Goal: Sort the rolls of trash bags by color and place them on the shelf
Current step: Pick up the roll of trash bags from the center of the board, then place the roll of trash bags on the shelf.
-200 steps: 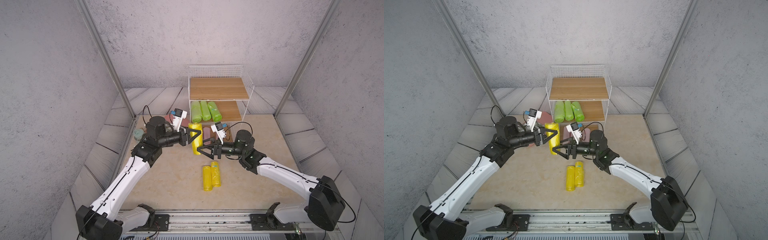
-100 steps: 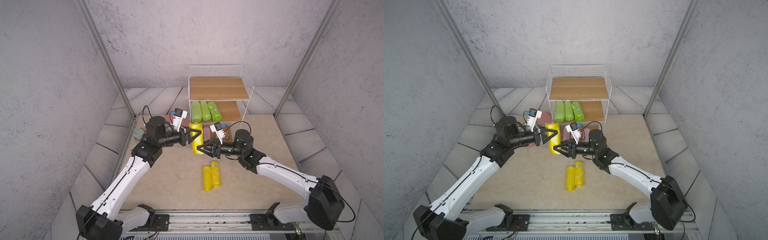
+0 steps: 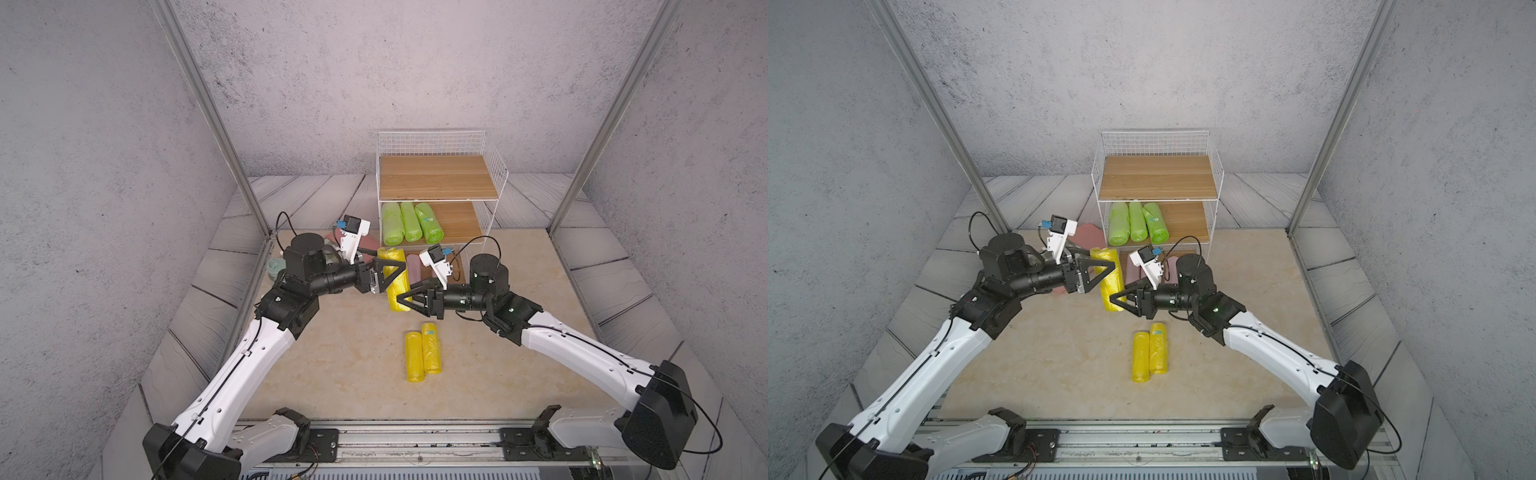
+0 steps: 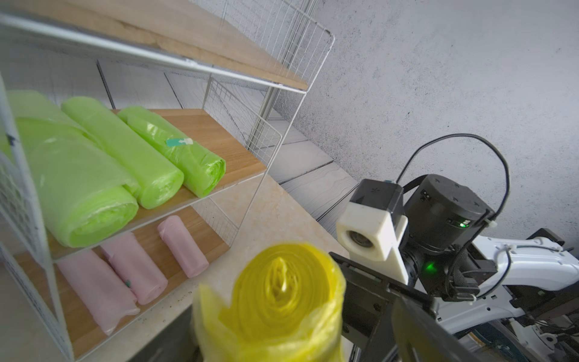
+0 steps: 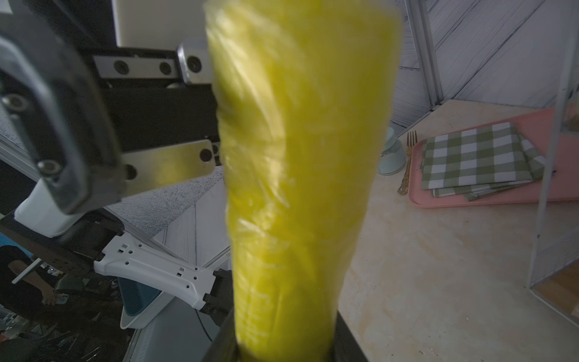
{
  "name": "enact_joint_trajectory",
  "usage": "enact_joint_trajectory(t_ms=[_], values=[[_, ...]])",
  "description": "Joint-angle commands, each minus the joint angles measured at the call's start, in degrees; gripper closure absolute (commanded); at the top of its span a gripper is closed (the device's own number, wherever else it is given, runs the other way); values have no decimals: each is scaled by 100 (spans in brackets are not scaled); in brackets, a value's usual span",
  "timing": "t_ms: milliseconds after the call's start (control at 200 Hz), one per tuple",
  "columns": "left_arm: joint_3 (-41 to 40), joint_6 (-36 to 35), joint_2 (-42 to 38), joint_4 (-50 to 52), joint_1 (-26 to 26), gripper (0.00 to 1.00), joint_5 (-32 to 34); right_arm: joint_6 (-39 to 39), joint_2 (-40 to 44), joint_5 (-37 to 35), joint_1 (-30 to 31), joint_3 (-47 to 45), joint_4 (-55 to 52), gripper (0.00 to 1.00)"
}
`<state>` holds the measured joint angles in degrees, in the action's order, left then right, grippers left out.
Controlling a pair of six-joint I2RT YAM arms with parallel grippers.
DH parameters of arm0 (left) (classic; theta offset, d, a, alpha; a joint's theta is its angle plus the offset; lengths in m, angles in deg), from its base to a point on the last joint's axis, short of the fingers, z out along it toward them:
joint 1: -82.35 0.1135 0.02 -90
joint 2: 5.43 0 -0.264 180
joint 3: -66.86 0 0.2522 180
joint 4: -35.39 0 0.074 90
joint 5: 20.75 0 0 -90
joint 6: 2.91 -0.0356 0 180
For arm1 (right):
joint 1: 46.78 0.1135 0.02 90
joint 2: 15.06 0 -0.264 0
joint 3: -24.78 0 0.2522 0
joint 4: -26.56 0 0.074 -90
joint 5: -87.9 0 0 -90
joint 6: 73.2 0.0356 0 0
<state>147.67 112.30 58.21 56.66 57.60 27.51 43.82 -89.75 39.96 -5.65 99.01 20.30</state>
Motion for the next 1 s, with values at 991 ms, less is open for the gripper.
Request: enact_joint_trajectory(t_ms=[991], values=[[-357,-1369,-1057,2013,277,3,1164,860,-3003,-1268,-1344,6965,-3880,100]])
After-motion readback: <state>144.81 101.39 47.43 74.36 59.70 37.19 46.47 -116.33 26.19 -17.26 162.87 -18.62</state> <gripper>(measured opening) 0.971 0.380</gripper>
